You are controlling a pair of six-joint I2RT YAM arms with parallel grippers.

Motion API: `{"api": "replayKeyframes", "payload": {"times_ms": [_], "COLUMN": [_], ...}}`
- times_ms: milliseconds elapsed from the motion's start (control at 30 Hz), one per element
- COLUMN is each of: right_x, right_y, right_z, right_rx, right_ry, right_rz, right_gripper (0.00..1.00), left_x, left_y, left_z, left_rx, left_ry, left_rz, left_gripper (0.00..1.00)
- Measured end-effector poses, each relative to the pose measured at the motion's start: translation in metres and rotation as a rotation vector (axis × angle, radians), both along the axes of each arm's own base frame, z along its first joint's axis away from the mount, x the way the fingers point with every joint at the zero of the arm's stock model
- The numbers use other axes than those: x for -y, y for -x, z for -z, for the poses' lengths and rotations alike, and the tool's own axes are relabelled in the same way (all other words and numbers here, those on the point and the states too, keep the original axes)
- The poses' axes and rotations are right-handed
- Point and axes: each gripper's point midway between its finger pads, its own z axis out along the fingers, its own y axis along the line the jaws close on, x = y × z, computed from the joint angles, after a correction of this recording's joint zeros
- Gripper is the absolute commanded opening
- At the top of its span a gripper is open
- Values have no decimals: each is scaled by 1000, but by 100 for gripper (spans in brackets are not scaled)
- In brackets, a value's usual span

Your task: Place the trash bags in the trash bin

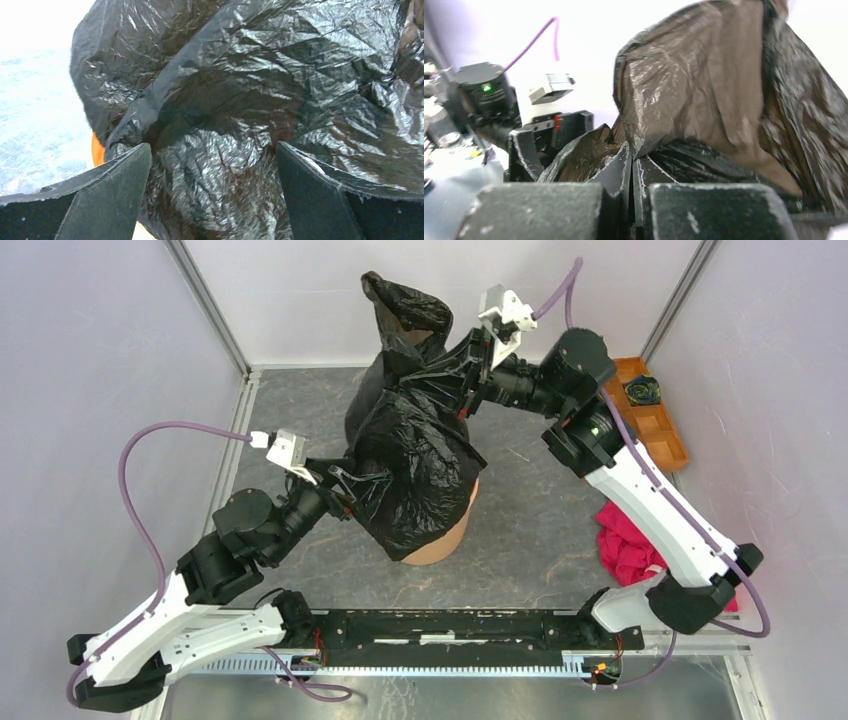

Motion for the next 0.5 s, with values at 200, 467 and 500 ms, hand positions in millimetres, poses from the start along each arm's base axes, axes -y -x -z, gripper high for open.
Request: {"api": "replayKeyframes", "payload": {"times_ms": [200,467,500], "right_x": [36,44,45], "right_y": [-8,-51,-59], "right_z": [42,45,47], "right_rx": [-152,-210,-224], "right_ry": [-24,-55,-57], "right_rz": [214,418,450], "right_gripper": [1,1,1], "left_x": [-13,17,28], "left_y": [0,21,25], "left_z": [-2,-25,-23], "left_rx": [-5,13,5], "left_ry": [-7,3,-10], "left_rz": [-43,155,212], "left_gripper": [96,77,76]}}
